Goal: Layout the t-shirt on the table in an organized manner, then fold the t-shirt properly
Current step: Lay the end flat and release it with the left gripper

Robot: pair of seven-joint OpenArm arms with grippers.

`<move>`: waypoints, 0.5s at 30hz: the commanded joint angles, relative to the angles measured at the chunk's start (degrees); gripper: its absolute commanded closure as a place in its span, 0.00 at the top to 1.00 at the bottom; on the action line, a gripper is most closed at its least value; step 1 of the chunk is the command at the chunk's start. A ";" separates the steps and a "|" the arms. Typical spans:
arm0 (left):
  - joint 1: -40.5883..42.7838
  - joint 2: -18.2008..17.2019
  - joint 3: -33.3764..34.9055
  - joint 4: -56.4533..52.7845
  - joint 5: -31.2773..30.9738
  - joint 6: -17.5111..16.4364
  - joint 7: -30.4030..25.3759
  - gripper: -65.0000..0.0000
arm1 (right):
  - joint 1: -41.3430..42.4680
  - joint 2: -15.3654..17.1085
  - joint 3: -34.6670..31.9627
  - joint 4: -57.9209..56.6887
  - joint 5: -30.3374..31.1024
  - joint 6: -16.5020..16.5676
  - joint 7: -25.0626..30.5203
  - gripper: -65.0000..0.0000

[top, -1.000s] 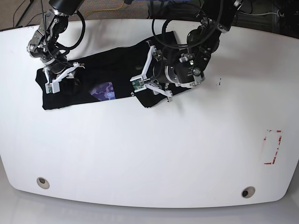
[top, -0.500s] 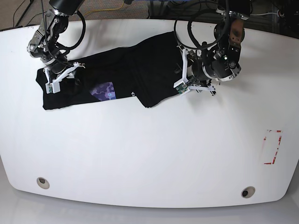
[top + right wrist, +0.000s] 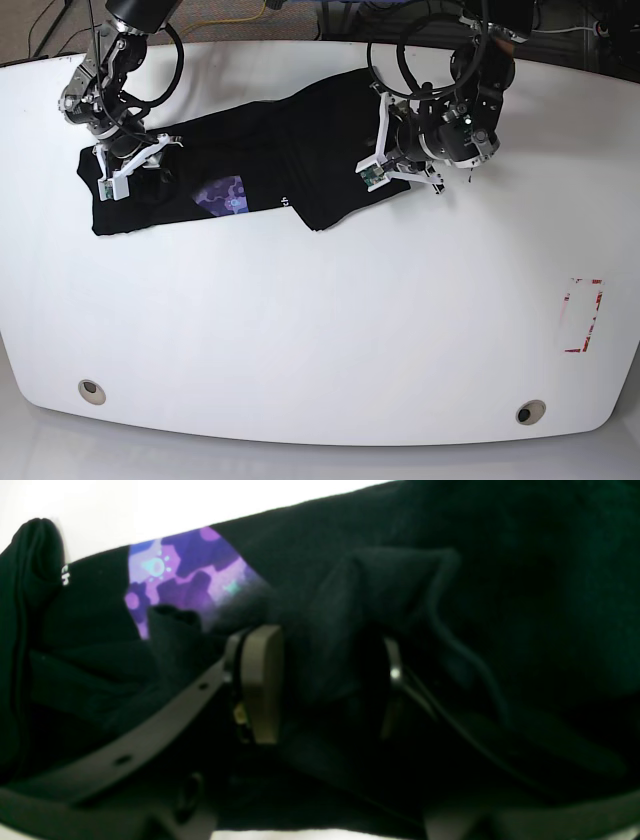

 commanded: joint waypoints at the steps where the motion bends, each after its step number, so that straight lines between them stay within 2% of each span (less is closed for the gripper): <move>1: -1.78 -0.31 1.13 -1.34 -0.48 -0.06 -2.27 0.17 | -0.58 0.03 -0.25 -0.44 -3.00 -0.53 -4.54 0.38; 7: -3.01 -4.00 3.33 -5.82 -0.48 -0.06 -3.23 0.17 | -0.58 0.03 -0.25 -0.35 -3.00 -0.53 -4.54 0.38; 15: -5.03 -9.28 3.41 -6.09 -0.74 -0.06 -3.41 0.17 | -0.76 0.20 -0.25 -0.35 -3.00 -0.53 -4.54 0.38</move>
